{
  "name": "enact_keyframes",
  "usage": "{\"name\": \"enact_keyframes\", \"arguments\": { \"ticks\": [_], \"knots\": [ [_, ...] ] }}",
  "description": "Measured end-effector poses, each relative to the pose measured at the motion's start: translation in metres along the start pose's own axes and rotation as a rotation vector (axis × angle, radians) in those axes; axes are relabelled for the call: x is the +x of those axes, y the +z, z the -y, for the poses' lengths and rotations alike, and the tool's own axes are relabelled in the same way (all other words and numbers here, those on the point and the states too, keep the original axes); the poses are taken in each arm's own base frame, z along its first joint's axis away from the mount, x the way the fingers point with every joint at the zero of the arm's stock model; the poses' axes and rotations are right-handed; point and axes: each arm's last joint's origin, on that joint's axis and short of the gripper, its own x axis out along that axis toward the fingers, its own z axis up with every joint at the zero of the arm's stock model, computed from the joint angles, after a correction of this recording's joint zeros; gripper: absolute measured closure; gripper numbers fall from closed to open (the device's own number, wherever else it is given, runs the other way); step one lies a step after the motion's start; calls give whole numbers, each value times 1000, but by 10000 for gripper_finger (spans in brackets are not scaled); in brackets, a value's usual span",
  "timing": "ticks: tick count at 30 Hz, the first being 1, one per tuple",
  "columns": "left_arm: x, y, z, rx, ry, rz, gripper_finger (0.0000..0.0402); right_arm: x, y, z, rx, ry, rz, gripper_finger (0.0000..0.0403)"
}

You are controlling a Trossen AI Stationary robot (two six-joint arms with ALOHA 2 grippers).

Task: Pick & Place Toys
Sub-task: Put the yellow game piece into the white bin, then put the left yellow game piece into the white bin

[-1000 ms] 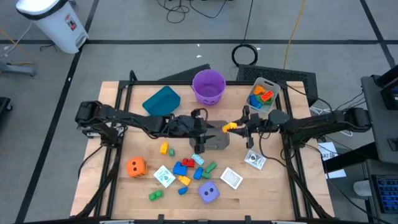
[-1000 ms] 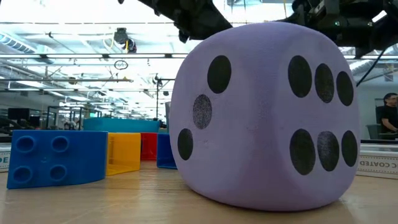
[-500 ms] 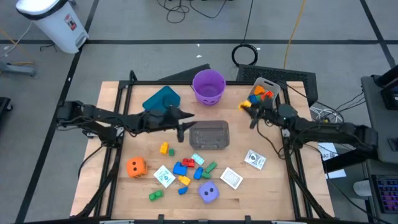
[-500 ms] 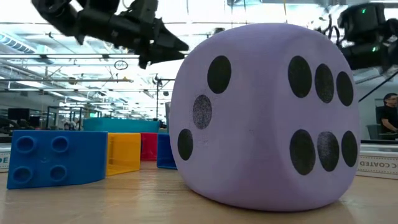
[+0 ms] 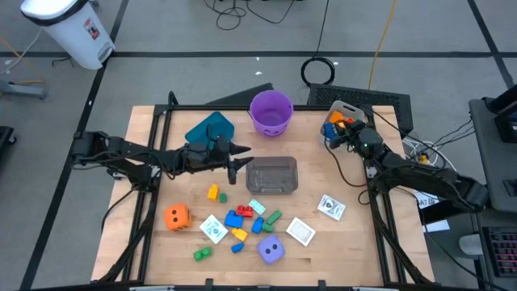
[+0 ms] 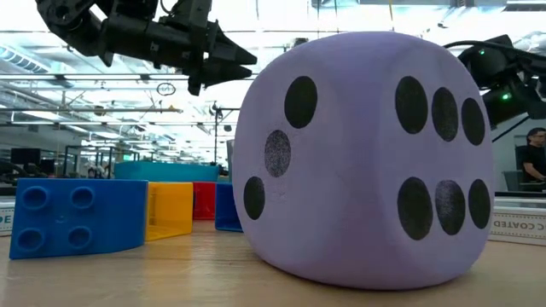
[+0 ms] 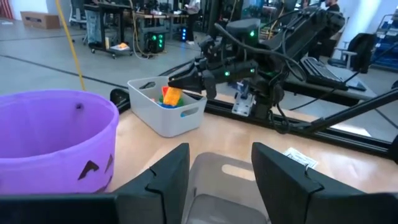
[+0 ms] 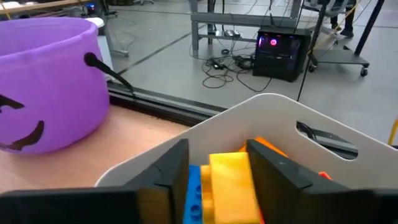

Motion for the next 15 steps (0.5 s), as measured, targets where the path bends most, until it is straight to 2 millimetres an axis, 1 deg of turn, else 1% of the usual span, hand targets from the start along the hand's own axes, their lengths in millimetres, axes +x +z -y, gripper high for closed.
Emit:
{"name": "enact_keyframes", "arguments": {
  "ticks": [9, 11, 15],
  "knots": [
    [0, 0, 0, -6, -1, -4, 220, -1, 2, -2, 3, 21, 20, 159],
    [0, -1, 1, -5, -3, -5, 220, -3, 4, -6, -6, 85, 38, 144],
    [0, -1, 1, -33, -4, -11, 220, -10, 12, -17, -8, 295, 108, 130]
  ]
}}
